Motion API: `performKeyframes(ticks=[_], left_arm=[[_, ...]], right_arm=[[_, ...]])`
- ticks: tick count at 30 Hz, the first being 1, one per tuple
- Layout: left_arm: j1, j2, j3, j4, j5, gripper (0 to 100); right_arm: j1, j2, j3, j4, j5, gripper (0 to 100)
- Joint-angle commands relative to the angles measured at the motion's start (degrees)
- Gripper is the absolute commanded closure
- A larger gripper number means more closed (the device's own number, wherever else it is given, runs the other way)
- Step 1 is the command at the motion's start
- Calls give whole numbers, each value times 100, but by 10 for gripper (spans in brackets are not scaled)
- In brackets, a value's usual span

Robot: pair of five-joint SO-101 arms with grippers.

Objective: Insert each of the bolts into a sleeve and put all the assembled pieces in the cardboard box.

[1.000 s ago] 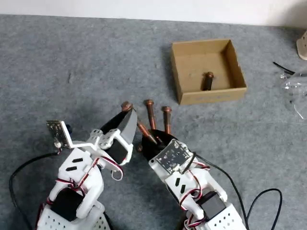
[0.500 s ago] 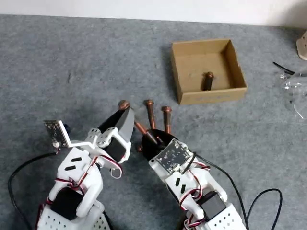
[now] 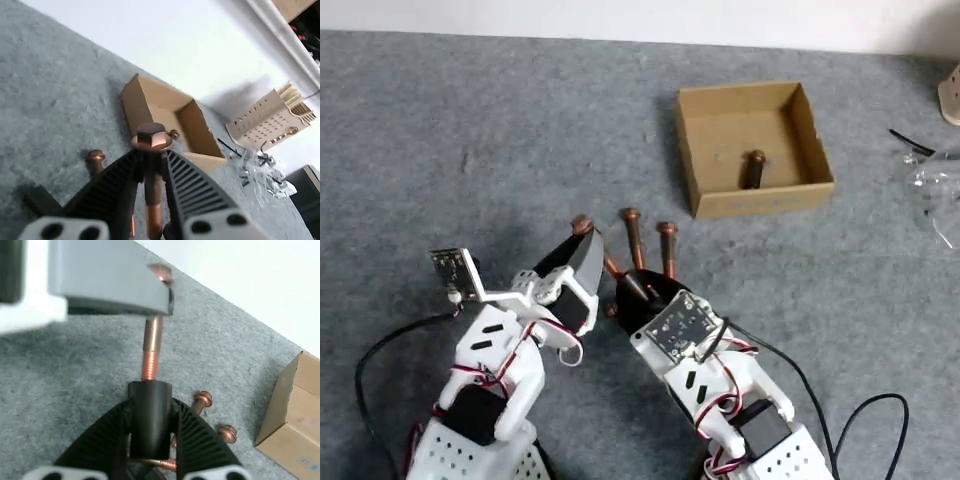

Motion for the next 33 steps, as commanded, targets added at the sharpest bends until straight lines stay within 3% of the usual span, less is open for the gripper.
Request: performKeyframes(ticks=[1,5,14,25,33], left_arm=[[259,-101,-92,-237,18,994],[215,-101,-505,-237,9,994],[-690,-101,-971,-237,26,994],[558,-101,-655,62,9,994],[593,-101,-787,176,-9,994]], right_arm=[[84,-110,611,-31,-26,995],[84,-110,611,-31,-26,995],[84,-110,611,-31,-26,995],[92,-110,620,-31,-26,995],[92,-110,620,-31,-26,995]])
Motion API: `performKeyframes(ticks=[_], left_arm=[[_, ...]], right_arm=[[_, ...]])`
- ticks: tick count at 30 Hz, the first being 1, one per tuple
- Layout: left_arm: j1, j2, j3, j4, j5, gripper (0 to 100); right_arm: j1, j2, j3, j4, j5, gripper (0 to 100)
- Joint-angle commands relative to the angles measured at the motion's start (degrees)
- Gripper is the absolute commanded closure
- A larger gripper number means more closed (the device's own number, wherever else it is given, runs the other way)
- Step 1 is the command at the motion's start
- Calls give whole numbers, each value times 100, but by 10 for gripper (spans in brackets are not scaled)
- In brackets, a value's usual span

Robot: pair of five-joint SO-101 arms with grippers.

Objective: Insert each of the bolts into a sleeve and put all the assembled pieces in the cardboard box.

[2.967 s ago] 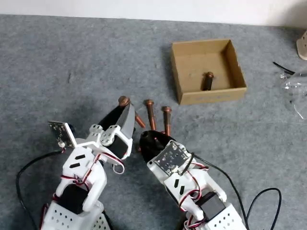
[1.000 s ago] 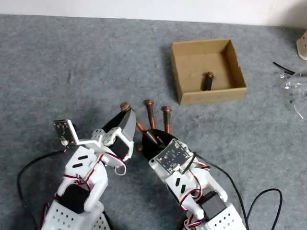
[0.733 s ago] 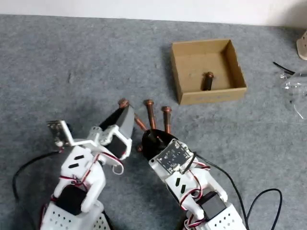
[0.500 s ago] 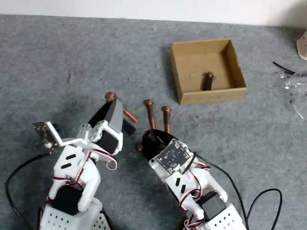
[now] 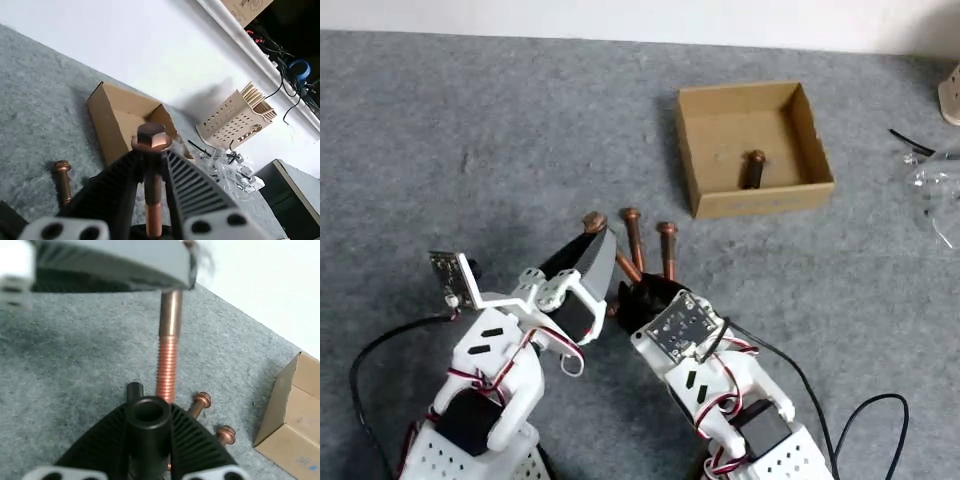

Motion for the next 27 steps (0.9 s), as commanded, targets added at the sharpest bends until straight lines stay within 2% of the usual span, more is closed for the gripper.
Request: performKeyframes(ticks=[1,8,11,16,20,27], left_arm=[[101,-101,-251,18,0,994],[-611,-101,-699,18,0,994],[-655,-101,-787,79,9,994],[-268,-101,-1121,607,-26,994],[277,-101,-1349,1240,-431,994],[453,-101,-1332,1363,-484,994]], right_arm=[[75,-92,620,-22,-18,995],[75,-92,646,-22,-18,995],[75,-92,646,-22,-18,995],[84,-84,646,-22,-18,995],[180,-84,646,-22,-18,995],[180,-84,629,-22,-18,995]])
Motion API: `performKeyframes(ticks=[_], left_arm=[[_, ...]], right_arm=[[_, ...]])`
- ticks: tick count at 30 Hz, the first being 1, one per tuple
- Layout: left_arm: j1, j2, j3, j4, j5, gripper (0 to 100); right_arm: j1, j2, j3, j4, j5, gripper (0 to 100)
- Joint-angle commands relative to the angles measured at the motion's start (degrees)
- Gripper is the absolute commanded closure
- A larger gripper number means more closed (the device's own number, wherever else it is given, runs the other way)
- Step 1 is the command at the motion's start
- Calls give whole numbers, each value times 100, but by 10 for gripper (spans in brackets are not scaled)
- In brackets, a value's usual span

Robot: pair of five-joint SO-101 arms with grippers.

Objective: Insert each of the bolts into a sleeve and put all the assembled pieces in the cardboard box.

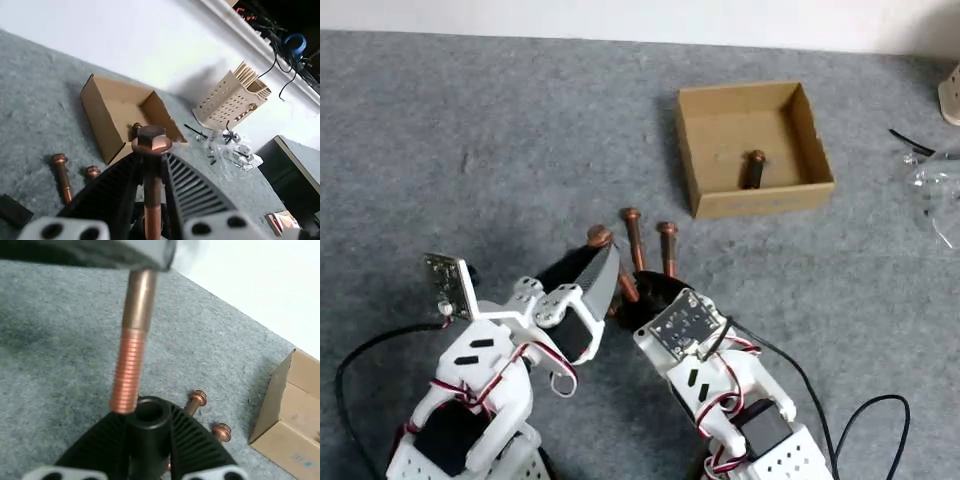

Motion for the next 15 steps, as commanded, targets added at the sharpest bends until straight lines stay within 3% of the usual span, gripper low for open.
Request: performKeyframes(ticks=[1,9,15], left_arm=[[84,-101,-312,9,-26,994],[66,-101,-171,-79,-35,994],[92,-101,637,-1134,-35,994]], right_arm=[[75,-84,620,-13,-18,995],[66,-84,620,-4,-18,995],[66,-84,620,-4,-18,995]])
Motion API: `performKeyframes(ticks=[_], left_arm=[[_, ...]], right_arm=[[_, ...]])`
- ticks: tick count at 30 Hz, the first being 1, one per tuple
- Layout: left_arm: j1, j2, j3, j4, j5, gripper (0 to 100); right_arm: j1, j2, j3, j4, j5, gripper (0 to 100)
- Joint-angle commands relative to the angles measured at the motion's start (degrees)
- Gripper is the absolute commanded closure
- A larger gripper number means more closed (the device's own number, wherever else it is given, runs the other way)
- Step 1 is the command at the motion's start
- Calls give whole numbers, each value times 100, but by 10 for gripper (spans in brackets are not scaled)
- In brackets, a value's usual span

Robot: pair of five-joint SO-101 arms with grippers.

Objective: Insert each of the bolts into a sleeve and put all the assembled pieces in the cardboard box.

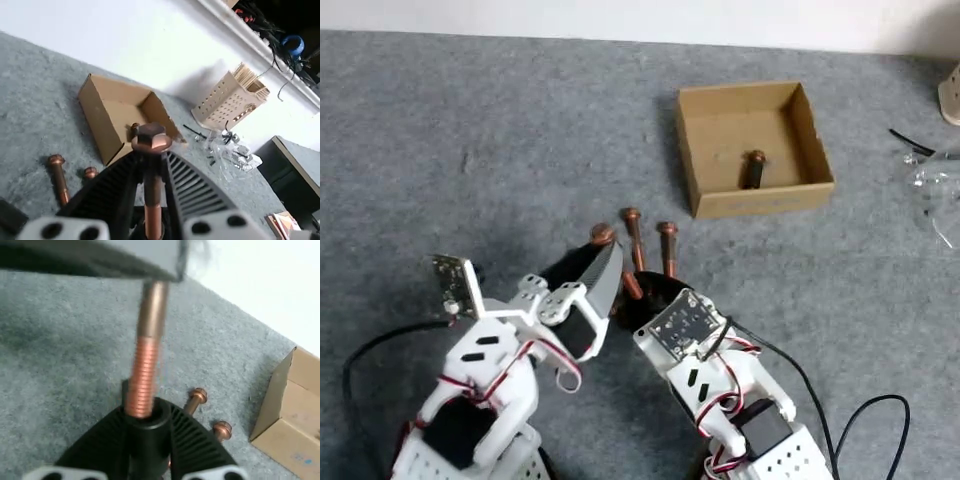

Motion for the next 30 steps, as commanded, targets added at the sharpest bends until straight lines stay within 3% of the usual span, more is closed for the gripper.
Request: performKeyframes(ticks=[1,13,18,30], left_arm=[[48,-84,233,-615,-62,994],[31,-84,347,-668,-440,994],[84,-84,365,-659,-976,994],[295,-84,365,237,-1011,994]], right_arm=[[66,-92,620,-13,-26,995],[66,-92,629,-13,-26,995],[66,-92,637,-13,-26,995],[92,-92,646,-13,-26,995]])
